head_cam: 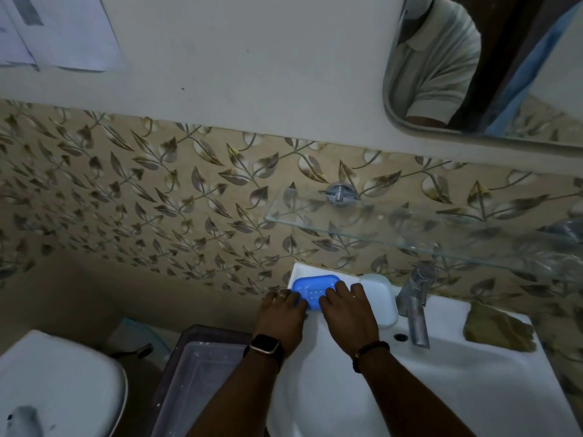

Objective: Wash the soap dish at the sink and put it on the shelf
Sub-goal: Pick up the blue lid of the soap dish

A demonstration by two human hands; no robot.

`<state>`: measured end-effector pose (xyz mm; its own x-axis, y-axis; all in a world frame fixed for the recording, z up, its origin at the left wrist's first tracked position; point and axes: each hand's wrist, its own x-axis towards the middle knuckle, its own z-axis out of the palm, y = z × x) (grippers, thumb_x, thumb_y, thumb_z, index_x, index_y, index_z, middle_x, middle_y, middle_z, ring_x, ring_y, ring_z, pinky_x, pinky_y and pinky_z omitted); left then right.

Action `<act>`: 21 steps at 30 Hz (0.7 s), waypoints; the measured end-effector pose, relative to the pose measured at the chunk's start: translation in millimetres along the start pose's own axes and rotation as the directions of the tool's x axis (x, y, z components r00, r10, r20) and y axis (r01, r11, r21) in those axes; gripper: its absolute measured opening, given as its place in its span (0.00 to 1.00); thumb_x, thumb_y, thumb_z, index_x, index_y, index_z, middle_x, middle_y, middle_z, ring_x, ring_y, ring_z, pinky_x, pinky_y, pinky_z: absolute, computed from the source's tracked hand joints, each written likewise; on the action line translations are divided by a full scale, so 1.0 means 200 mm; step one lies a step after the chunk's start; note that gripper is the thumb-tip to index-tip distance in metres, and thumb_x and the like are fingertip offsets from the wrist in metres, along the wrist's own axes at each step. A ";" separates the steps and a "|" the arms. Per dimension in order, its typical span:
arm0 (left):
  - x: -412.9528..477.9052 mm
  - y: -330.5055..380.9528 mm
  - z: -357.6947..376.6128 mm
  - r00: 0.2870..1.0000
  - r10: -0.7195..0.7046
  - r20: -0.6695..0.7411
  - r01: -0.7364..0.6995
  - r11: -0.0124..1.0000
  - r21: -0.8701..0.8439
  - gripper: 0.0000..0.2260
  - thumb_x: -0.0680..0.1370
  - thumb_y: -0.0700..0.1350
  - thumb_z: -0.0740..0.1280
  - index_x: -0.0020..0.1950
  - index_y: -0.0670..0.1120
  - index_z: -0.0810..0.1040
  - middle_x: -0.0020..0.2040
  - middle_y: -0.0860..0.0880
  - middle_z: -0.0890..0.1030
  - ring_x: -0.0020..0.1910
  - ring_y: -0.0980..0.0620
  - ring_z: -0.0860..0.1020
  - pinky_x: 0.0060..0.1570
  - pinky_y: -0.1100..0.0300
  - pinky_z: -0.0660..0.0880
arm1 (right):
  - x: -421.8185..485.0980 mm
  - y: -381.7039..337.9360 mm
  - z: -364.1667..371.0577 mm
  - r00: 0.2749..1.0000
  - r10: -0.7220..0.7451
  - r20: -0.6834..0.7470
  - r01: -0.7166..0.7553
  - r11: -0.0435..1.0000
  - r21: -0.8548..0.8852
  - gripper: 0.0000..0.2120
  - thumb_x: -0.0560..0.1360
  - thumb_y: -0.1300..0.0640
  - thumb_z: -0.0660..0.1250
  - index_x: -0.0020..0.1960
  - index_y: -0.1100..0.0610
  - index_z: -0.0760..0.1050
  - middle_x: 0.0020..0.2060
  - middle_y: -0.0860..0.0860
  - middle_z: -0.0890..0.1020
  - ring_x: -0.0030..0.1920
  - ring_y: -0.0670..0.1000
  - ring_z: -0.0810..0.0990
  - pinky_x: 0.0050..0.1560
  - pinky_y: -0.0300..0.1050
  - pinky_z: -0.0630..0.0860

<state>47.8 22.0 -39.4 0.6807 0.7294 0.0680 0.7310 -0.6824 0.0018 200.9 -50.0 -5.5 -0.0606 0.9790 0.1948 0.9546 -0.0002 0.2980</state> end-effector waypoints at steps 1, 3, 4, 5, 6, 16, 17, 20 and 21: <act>-0.01 -0.01 -0.02 1.000 -0.005 -0.023 0.005 1.000 -0.020 0.16 0.81 0.51 0.57 0.66 0.49 0.75 0.70 0.47 0.75 0.69 0.42 0.71 0.70 0.45 0.62 | 0.00 0.00 -0.03 1.000 -0.009 -0.023 0.008 1.000 -0.009 0.04 0.69 0.63 0.69 0.40 0.54 0.76 0.35 0.53 0.79 0.45 0.58 0.78 0.41 0.54 0.73; -0.02 -0.03 -0.08 0.995 -0.016 -0.096 0.011 0.998 -0.060 0.16 0.80 0.51 0.58 0.63 0.49 0.78 0.70 0.47 0.76 0.68 0.42 0.73 0.68 0.46 0.65 | -0.01 0.00 -0.10 0.997 -0.018 -0.074 0.017 1.000 -0.019 0.05 0.70 0.64 0.67 0.39 0.54 0.75 0.35 0.53 0.78 0.45 0.58 0.78 0.41 0.53 0.73; -0.03 -0.03 -0.12 0.991 -0.021 -0.135 0.010 0.997 -0.078 0.15 0.80 0.50 0.59 0.61 0.49 0.79 0.69 0.46 0.77 0.65 0.42 0.75 0.65 0.46 0.68 | -0.01 0.01 -0.13 0.995 -0.019 -0.097 0.018 1.000 -0.019 0.06 0.70 0.65 0.65 0.38 0.54 0.75 0.34 0.52 0.77 0.44 0.58 0.78 0.41 0.53 0.73; -0.03 -0.02 -0.16 0.984 -0.022 -0.176 0.005 0.995 -0.097 0.13 0.79 0.50 0.61 0.59 0.48 0.80 0.68 0.45 0.79 0.62 0.41 0.77 0.62 0.46 0.72 | -0.02 0.01 -0.18 0.992 -0.021 -0.123 0.019 1.000 -0.021 0.07 0.70 0.66 0.63 0.38 0.55 0.74 0.34 0.52 0.77 0.43 0.58 0.77 0.41 0.53 0.72; -0.04 -0.02 -0.20 0.976 -0.036 -0.213 0.009 0.992 -0.125 0.12 0.79 0.49 0.62 0.58 0.47 0.81 0.67 0.44 0.79 0.59 0.39 0.79 0.58 0.46 0.74 | -0.03 0.02 -0.22 0.990 -0.019 -0.143 0.015 1.000 -0.027 0.08 0.70 0.66 0.62 0.37 0.55 0.73 0.33 0.52 0.76 0.43 0.57 0.77 0.40 0.52 0.72; -0.06 0.29 -0.58 0.911 -0.381 -0.161 0.105 0.589 -0.801 0.18 0.81 0.52 0.65 0.66 0.42 0.75 0.54 0.44 0.84 0.50 0.44 0.83 0.50 0.50 0.79 | -0.33 0.22 -0.64 0.954 0.063 -0.294 -0.102 0.988 -0.117 0.11 0.73 0.67 0.57 0.38 0.55 0.73 0.33 0.53 0.76 0.40 0.58 0.75 0.37 0.50 0.68; -0.06 0.34 -0.60 0.917 -0.389 -0.084 0.119 0.470 -0.875 0.17 0.81 0.50 0.66 0.65 0.40 0.76 0.50 0.42 0.85 0.48 0.43 0.84 0.51 0.48 0.80 | -0.38 0.24 -0.67 0.948 0.078 -0.307 -0.122 0.984 -0.127 0.11 0.73 0.67 0.58 0.38 0.55 0.73 0.33 0.53 0.76 0.40 0.58 0.75 0.37 0.50 0.68; -0.08 0.48 -0.66 0.949 -0.276 0.151 0.141 -0.055 -0.988 0.09 0.82 0.42 0.66 0.53 0.36 0.79 0.44 0.36 0.84 0.36 0.44 0.83 0.38 0.53 0.84 | -0.52 0.33 -0.71 0.941 0.113 -0.319 -0.165 0.976 -0.141 0.08 0.71 0.66 0.62 0.38 0.54 0.72 0.34 0.53 0.76 0.41 0.58 0.75 0.39 0.51 0.70; -0.09 0.53 -0.67 0.954 -0.227 0.193 0.155 -0.175 -0.972 0.08 0.82 0.40 0.66 0.52 0.35 0.79 0.42 0.36 0.83 0.34 0.44 0.82 0.34 0.57 0.84 | -0.57 0.35 -0.71 0.941 0.114 -0.317 -0.168 0.974 -0.149 0.07 0.71 0.65 0.63 0.38 0.54 0.72 0.34 0.52 0.76 0.42 0.58 0.76 0.40 0.51 0.69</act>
<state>107.1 -69.9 93.6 0.4927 0.8607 -0.1282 -0.0687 0.1853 0.9803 233.4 -191.4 125.8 -0.0406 0.8568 0.5141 0.8970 -0.1954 0.3965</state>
